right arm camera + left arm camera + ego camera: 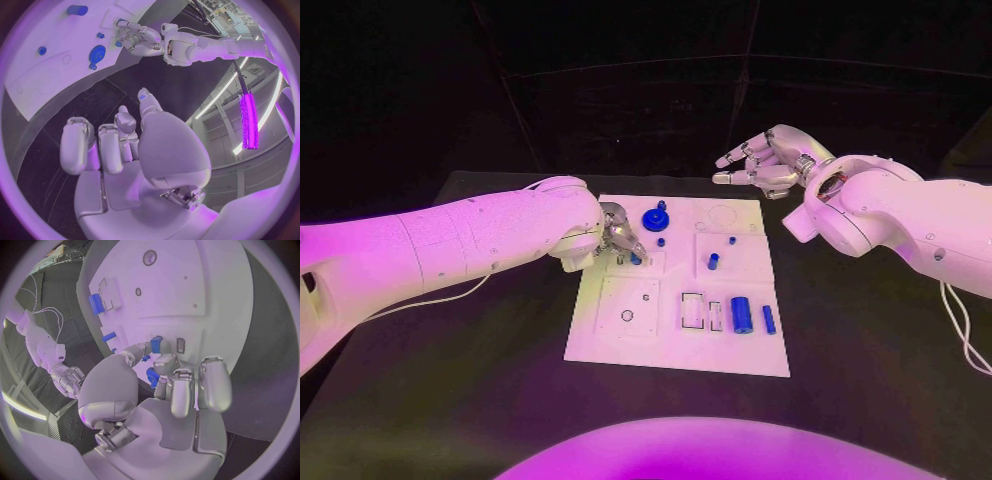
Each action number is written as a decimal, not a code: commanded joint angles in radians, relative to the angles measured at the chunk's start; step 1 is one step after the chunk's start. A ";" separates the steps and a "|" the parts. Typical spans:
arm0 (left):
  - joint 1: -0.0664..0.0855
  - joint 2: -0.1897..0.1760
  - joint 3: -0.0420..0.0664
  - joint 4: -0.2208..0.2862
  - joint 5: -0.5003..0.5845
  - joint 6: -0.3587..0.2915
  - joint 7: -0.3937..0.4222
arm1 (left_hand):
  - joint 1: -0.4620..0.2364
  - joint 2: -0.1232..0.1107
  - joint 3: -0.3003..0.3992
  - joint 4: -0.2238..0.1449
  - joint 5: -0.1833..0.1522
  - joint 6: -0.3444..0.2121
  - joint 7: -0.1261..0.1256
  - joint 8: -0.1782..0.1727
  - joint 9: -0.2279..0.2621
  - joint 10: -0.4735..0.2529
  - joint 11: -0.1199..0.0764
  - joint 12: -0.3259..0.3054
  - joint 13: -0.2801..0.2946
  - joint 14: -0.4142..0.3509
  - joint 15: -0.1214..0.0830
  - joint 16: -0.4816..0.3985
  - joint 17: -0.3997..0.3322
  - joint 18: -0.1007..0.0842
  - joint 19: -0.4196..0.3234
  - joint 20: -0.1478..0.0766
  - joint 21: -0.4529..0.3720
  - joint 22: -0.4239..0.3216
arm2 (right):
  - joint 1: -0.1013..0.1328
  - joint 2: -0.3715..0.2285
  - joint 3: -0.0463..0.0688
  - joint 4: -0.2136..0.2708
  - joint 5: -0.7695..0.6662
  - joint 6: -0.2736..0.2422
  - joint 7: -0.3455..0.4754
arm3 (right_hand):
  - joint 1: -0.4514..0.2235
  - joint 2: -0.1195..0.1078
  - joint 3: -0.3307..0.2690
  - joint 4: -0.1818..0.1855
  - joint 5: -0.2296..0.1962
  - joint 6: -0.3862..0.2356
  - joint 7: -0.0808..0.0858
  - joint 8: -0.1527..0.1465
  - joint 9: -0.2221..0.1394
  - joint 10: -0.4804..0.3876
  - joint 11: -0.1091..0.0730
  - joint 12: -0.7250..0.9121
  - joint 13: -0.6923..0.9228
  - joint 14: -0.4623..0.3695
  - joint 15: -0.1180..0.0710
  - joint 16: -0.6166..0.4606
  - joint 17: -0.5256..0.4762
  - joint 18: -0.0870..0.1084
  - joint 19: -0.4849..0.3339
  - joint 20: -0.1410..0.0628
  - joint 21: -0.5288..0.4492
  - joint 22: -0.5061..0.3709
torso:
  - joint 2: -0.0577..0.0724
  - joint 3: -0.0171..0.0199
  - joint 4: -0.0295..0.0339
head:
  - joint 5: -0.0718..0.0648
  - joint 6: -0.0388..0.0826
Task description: Assemble the parts on the task board
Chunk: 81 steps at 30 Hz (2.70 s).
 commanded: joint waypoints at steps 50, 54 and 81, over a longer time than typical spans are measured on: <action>0.042 -0.034 0.143 -0.038 -0.001 0.055 -0.018 | 0.107 0.065 -0.588 0.258 -0.445 -0.046 0.036 -0.083 -0.046 -0.113 0.029 -0.113 -0.156 0.099 0.013 -0.003 0.245 -0.001 -0.030 0.007 -0.065 -0.080 | 0.002 0.008 0.001 -0.017 -0.003 0.003 0.013 | -0.018 0.009 -0.024 0.012 0.008 0.003 0.001 0.003 -0.002 -0.010 0.000 -0.003 -0.009 0.052 -0.007 -0.011 0.022 0.009 -0.010 0.000 -0.010 -0.012 | 0.002 -0.0005 0.0002 | -0.006 0.010; 0.051 0.009 0.147 -0.127 -0.007 0.118 -0.033 | 0.123 0.086 -0.602 0.266 -0.445 -0.082 0.056 -0.119 -0.069 -0.128 0.046 -0.125 -0.177 0.098 0.028 -0.005 0.240 0.001 -0.036 0.019 -0.075 -0.093 | 0.002 0.010 0.001 -0.021 -0.003 0.003 0.012 | -0.018 0.010 -0.026 0.012 0.012 0.003 0.001 0.004 -0.002 -0.010 0.000 -0.002 -0.009 0.052 -0.007 -0.011 0.023 0.009 -0.010 0.000 -0.010 -0.011 | 0.001 0.0001 -0.0007 | -0.004 0.012; 0.021 0.157 0.120 -0.426 -0.137 0.238 0.002 | 0.160 0.122 -0.632 0.266 -0.445 -0.041 0.054 -0.131 -0.093 -0.112 0.047 -0.100 -0.157 0.102 0.031 0.002 0.255 0.000 -0.026 0.029 -0.064 -0.072 | 0.002 0.025 0.000 -0.029 -0.003 0.005 0.013 | -0.017 0.012 -0.027 0.012 0.018 0.003 0.001 0.004 -0.002 -0.010 0.000 -0.002 -0.010 0.052 -0.007 -0.012 0.023 0.009 -0.010 0.000 -0.011 -0.012 | 0.004 -0.0023 -0.0041 | 0.001 0.011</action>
